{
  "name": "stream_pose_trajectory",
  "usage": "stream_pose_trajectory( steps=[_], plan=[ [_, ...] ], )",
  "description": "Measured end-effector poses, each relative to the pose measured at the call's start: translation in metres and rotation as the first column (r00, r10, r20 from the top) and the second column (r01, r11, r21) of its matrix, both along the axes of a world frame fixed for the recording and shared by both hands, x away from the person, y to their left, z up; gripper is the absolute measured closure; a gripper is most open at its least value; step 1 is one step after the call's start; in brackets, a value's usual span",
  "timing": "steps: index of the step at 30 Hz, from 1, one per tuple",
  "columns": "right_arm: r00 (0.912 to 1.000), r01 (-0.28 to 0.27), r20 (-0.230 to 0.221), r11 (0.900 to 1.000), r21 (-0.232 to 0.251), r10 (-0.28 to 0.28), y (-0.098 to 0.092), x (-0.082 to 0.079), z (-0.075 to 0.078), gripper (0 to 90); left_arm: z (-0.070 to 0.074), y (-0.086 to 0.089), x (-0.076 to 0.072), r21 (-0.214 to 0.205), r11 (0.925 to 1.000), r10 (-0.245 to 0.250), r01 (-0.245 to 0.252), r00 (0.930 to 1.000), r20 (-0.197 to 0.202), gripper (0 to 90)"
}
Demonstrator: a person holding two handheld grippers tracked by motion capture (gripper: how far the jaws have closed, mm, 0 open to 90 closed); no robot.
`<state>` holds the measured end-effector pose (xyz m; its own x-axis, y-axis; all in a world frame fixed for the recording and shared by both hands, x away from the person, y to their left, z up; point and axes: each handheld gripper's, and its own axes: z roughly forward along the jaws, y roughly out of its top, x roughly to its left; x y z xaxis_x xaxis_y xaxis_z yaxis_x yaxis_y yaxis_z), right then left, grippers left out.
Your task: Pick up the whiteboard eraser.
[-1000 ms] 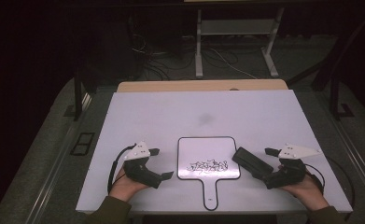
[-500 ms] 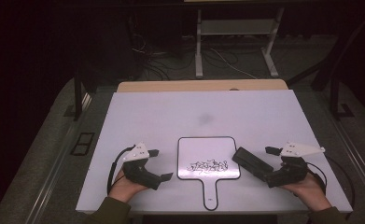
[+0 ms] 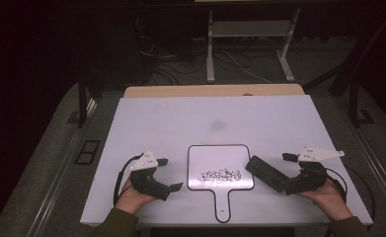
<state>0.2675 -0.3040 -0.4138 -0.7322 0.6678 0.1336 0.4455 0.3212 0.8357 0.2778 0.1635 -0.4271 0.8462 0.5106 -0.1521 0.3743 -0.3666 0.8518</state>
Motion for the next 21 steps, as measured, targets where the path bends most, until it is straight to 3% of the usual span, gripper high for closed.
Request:
stream_pose_trajectory(
  steps=[16, 21],
  plan=[
    [0.9998, -0.003, -0.019, 0.9978, -0.066, 0.001, 0.004, 0.013, 0.006, 0.0, 0.0, 0.0, 0.0, -0.003, 1.0, -0.001, 0.001, 1.0, -0.006, 0.0],
    [0.9998, -0.006, -0.019, 0.9979, -0.065, 0.005, 0.004, 0.016, 0.007, 0.0, 0.0, 0.0, 0.0, -0.008, 1.0, 0.002, -0.002, 1.0, -0.006, 0.0]
  ],
)
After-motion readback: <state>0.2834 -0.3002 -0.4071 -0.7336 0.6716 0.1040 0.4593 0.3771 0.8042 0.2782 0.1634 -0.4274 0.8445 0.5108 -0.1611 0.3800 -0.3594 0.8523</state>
